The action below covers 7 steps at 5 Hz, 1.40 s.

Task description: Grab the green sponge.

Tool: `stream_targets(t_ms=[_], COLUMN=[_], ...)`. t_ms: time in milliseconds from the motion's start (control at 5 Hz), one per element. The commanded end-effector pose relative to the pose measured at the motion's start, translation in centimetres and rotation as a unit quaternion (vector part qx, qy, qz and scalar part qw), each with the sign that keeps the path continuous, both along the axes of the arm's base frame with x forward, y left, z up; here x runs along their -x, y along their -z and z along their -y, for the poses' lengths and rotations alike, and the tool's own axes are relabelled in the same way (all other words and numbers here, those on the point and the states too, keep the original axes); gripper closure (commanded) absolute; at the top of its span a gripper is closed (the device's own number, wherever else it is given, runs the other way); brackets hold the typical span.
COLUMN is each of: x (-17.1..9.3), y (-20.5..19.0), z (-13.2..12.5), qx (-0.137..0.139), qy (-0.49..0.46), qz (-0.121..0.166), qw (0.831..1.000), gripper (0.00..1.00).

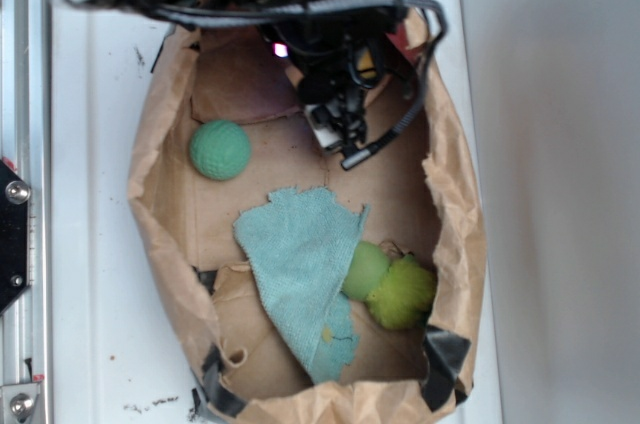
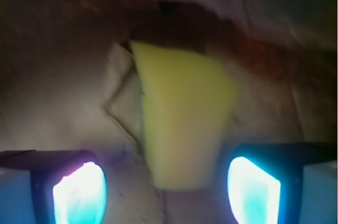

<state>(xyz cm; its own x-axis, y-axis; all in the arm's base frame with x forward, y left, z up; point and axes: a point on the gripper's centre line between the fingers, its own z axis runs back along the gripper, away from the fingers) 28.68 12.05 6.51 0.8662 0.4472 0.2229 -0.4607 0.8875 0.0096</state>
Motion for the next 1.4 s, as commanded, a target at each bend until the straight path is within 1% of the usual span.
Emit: stream_targets(t_ms=[0,200,400,600,800,1000,1200], x=[-1.3,-1.8,-2.1,-1.8,-1.8,-1.6,-1.0], y=[-1.0,-0.4,0.5,0.9,0.3,-0.8,-2.3], z=[-2.3,-2.3,-1.4,-1.2,-1.2,-1.0,0.0], qx=[-0.035,-0.033,-0.049,-0.055,-0.053,-0.04,-0.025], qy=[-0.046,-0.046,-0.037,-0.043,-0.038,-0.025,0.001], qz=[0.037,0.033,0.034,0.045,0.053,0.051,0.048], qw=[0.998,0.998,0.998,0.996,0.996,0.998,0.999], gripper=[0.0,0.0,0.0,1.0,1.0,1.0,1.0])
